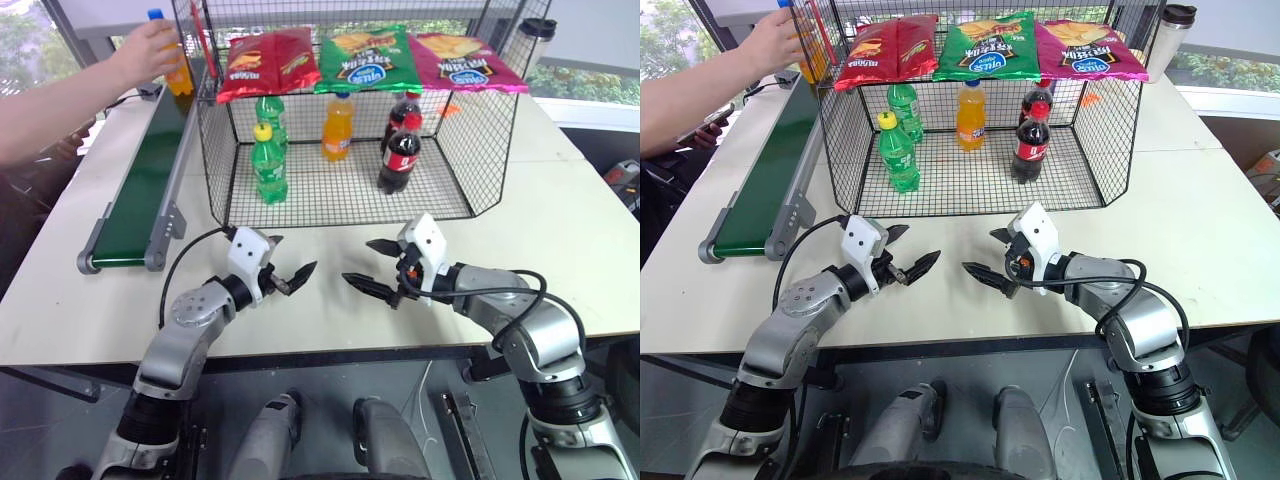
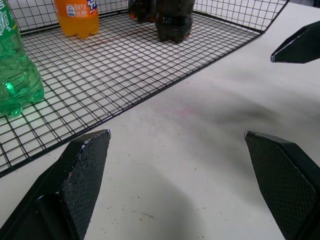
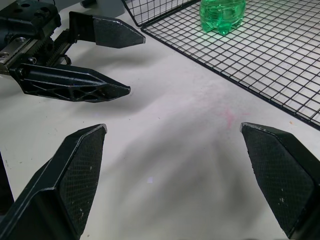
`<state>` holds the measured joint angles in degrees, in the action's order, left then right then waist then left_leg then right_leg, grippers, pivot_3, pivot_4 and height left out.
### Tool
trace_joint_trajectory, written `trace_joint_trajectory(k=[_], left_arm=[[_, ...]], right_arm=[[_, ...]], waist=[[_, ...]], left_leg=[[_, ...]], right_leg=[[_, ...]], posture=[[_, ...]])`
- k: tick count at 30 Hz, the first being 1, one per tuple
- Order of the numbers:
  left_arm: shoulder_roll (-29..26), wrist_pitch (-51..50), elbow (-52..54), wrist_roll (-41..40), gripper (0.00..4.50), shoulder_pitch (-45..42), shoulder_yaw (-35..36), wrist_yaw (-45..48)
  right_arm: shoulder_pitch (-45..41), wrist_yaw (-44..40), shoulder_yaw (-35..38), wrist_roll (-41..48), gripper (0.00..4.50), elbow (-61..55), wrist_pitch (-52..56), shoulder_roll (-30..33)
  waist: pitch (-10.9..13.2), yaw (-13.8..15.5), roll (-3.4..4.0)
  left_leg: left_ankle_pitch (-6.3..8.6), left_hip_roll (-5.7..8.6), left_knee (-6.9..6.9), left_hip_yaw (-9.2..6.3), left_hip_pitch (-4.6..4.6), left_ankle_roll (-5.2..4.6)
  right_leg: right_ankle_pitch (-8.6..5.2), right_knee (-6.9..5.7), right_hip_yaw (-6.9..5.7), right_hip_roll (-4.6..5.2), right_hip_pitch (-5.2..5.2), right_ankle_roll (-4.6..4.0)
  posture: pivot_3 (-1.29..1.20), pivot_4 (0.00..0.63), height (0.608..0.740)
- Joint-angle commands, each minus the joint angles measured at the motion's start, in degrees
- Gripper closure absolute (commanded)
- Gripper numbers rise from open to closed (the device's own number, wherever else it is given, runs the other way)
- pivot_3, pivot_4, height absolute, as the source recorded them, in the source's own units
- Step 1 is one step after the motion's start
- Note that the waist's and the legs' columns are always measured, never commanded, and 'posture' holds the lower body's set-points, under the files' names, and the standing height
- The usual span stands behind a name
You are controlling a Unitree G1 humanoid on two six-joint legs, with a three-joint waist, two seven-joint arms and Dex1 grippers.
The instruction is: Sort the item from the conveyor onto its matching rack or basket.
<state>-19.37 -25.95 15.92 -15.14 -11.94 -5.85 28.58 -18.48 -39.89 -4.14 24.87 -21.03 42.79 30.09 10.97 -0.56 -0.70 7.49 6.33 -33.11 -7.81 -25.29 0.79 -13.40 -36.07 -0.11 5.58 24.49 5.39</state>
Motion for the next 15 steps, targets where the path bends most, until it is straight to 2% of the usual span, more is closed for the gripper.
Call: trace_joint_trajectory(k=[1,3,9,12,15], left_arm=[[-0.45,0.61,2.23,-0.14,0.0,-0.43,0.92,0.16],[-0.67,0.45,2.47,-0.26,0.0,-0.43,1.06,0.21],[-6.49,-2.25,8.79,-3.03,0.0,1.87,4.4,3.23],[-8.77,-5.53,12.77,-5.79,0.0,2.47,8.1,3.23],[-11.19,-9.36,15.96,-9.09,0.0,3.16,14.79,2.09]], right_arm=[[-1.21,-0.48,0.35,0.87,0.06,-1.36,-0.82,-0.05],[-1.28,-0.77,0.28,0.95,0.06,-1.55,-0.88,0.1],[-3.15,-3.37,-0.32,1.65,0.06,-4.69,-0.79,1.84],[-4.53,-5.0,-0.15,3.16,0.06,-6.17,-0.13,2.49],[-6.62,-7.68,-0.65,4.86,0.06,-7.57,-0.2,3.35]], waist=[[0.0,0.0,0.0],[0.0,0.0,0.0],[0.01,-0.19,0.01],[0.01,-0.12,0.0],[0.01,-0.13,0.0]], left_leg=[[0.0,0.0,0.0,0.0,0.0,0.0],[0.0,0.0,0.0,0.0,0.0,0.0],[0.01,-0.02,0.03,0.0,-0.01,0.0],[0.01,-0.04,0.03,0.0,-0.01,0.0],[0.01,-0.04,0.03,0.0,-0.03,0.0]], right_leg=[[0.0,0.0,0.0,0.0,0.0,0.0],[0.0,0.0,0.0,0.0,0.0,0.0],[-0.01,0.0,0.0,-0.01,0.04,0.0],[-0.03,0.01,0.0,-0.01,0.03,0.03],[-0.05,0.02,0.0,-0.01,0.04,0.05]], posture=[[0.0,0.15,0.739],[0.0,0.15,0.739],[0.0,0.15,0.739],[0.0,0.15,0.739],[0.0,0.15,0.739]])
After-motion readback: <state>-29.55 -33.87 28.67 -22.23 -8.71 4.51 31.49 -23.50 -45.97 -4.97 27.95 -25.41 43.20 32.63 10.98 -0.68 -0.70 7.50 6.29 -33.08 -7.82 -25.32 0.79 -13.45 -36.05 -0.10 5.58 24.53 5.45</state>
